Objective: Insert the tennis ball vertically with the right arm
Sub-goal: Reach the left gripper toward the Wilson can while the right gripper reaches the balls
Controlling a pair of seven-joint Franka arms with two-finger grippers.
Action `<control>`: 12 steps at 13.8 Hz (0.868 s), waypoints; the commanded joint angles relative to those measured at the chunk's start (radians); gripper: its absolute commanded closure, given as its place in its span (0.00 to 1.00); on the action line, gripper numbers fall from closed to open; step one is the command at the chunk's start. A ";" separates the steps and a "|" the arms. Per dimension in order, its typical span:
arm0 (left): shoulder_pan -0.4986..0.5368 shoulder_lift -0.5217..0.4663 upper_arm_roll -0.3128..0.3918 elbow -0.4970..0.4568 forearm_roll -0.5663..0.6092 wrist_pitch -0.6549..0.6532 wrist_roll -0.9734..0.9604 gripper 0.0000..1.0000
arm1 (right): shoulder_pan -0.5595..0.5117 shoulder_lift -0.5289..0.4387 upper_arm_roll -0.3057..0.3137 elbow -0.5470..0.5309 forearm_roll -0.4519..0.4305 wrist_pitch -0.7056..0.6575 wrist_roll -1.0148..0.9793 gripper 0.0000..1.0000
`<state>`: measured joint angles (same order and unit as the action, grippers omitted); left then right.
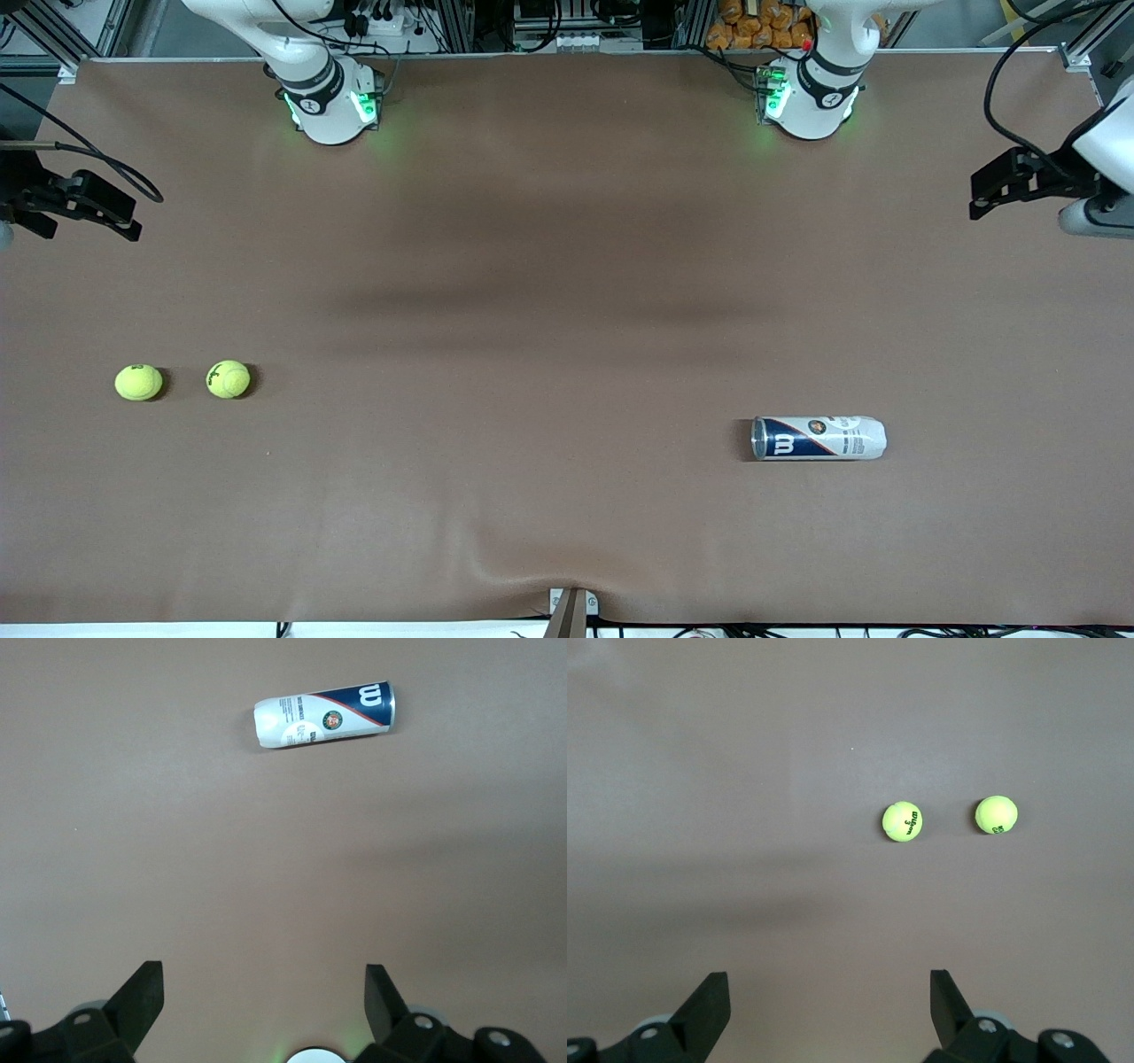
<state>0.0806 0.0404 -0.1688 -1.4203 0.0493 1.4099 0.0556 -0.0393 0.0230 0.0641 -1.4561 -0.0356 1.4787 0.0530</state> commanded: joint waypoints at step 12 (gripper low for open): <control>-0.010 0.119 -0.009 -0.016 0.021 0.014 0.133 0.00 | -0.169 0.055 0.005 -0.042 0.019 0.011 -0.255 0.00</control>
<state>0.0748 0.1077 -0.1734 -1.4450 0.0495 1.4149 0.1450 -0.1223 0.0422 0.0585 -1.4725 -0.0356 1.4695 -0.1459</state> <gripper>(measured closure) 0.000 0.000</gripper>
